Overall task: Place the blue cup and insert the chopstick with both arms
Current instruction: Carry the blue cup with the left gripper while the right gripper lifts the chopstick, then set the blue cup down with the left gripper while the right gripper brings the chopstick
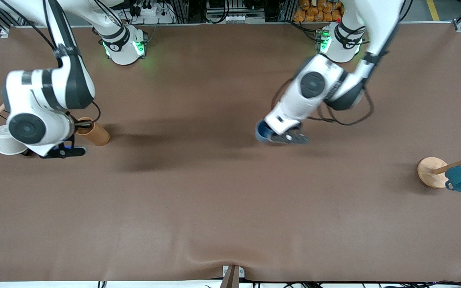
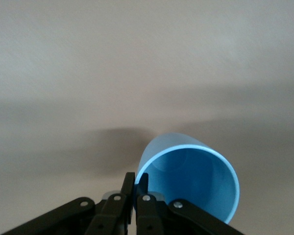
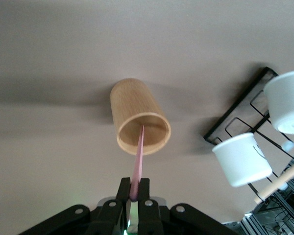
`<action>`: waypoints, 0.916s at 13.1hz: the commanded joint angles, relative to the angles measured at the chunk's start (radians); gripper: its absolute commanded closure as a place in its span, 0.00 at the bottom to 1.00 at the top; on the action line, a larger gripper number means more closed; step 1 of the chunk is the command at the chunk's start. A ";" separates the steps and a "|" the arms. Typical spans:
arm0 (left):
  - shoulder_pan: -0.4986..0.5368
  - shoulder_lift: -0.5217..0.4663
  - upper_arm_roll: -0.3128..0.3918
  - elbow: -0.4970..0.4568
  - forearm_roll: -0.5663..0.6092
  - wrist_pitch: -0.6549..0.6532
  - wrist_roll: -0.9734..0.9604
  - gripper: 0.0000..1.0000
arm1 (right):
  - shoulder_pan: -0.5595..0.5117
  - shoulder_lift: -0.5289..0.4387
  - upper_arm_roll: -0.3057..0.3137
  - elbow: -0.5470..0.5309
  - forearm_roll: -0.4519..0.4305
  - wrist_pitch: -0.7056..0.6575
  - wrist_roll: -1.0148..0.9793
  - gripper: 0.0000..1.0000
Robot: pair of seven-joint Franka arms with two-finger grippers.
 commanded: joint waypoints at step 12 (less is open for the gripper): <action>-0.263 0.177 0.009 0.089 0.257 0.079 -0.576 0.88 | 0.028 -0.003 0.029 0.414 0.361 -0.107 0.105 1.00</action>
